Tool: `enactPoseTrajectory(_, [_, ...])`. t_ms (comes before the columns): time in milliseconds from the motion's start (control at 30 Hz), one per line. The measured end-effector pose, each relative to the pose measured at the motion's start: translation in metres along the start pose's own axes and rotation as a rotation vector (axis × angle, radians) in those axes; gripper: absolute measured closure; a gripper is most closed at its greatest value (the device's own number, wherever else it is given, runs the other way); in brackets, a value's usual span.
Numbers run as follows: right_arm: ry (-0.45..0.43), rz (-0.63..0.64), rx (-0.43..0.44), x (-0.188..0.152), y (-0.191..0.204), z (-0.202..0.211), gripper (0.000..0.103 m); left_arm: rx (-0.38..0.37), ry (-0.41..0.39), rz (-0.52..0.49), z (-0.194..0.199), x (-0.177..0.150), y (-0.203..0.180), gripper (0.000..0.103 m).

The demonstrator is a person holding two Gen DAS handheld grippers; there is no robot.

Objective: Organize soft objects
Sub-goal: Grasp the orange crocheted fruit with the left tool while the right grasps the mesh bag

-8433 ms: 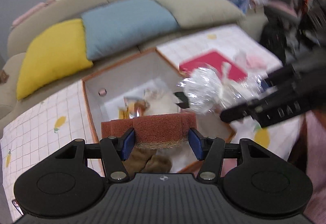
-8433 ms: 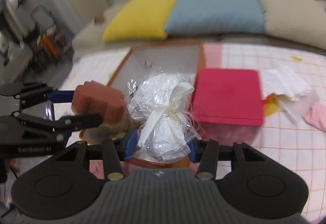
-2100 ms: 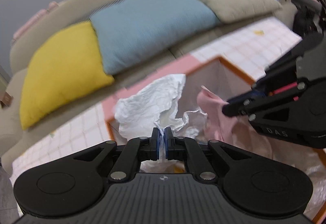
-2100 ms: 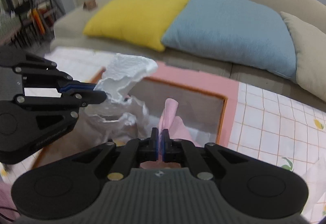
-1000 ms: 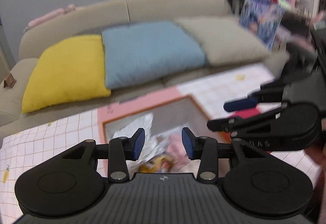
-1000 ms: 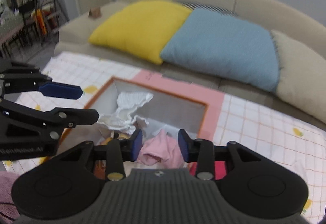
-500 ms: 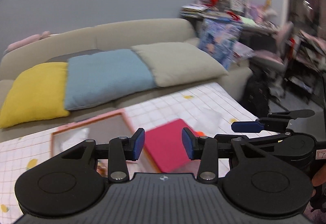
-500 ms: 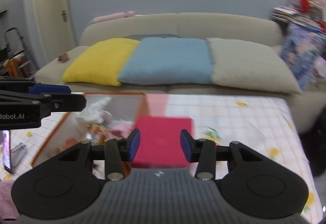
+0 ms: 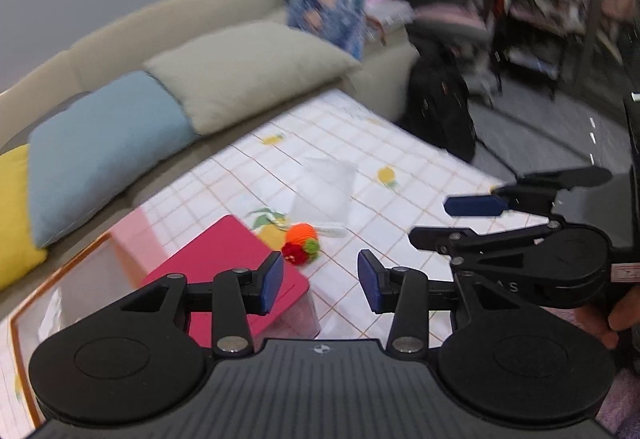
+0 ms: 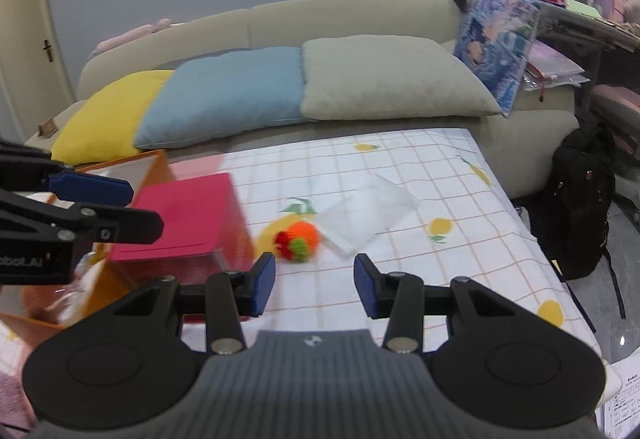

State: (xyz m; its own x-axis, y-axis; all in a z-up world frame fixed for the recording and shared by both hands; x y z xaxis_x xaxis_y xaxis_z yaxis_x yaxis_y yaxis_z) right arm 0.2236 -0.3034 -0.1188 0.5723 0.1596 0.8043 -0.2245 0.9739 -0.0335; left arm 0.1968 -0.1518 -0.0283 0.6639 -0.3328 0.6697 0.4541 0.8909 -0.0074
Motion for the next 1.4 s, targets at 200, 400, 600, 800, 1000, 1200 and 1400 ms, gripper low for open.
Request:
enactPoseTrajectory(200, [-0.004, 0.073, -0.004, -0.006, -0.021, -0.052, 0.059, -0.003, 0.153, -0.062, -0.06, 0.034, 0.001, 0.047])
enactPoseTrajectory(400, [0.022, 0.147, 0.022, -0.013, -0.025, -0.112, 0.054, 0.026, 0.309, -0.083, -0.118, 0.048, 0.006, 0.045])
enactPoseTrajectory(600, [0.009, 0.286, 0.032, -0.022, -0.017, -0.155, 0.047, 0.075, 0.433, -0.127, -0.16, 0.052, 0.006, 0.043])
enactPoseTrajectory(800, [0.042, 0.276, 0.081, -0.025, -0.024, -0.186, 0.056, 0.105, 0.502, -0.128, -0.185, 0.054, 0.009, 0.042])
enactPoseTrajectory(1000, [0.036, 0.265, 0.097, -0.026, -0.031, -0.191, 0.075, 0.13, 0.557, -0.141, -0.204, 0.053, 0.006, 0.04])
enactPoseTrajectory(1200, [0.035, 0.318, 0.088, -0.029, -0.027, -0.186, 0.103, 0.144, 0.594, -0.113, -0.22, 0.046, 0.01, 0.04])
enactPoseTrajectory(1400, [0.082, 0.307, 0.064, -0.029, -0.035, -0.179, 0.103, 0.162, 0.617, -0.132, -0.232, 0.041, 0.007, 0.04])
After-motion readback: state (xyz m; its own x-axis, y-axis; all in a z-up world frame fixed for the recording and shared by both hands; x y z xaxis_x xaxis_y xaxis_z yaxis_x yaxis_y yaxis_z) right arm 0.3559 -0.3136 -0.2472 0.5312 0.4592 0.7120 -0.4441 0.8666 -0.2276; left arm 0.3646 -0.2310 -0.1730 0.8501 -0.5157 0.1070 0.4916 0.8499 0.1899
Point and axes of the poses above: each gripper's, at about its wrist camera, not at the fingertips, and z roughly against the way its jaws point, y to its left, x to its top, the point moved 3 cm from there along -z, roughly the way its jaws point, and after that the axes turned 10 degrees about z, right-handed, at the moved point
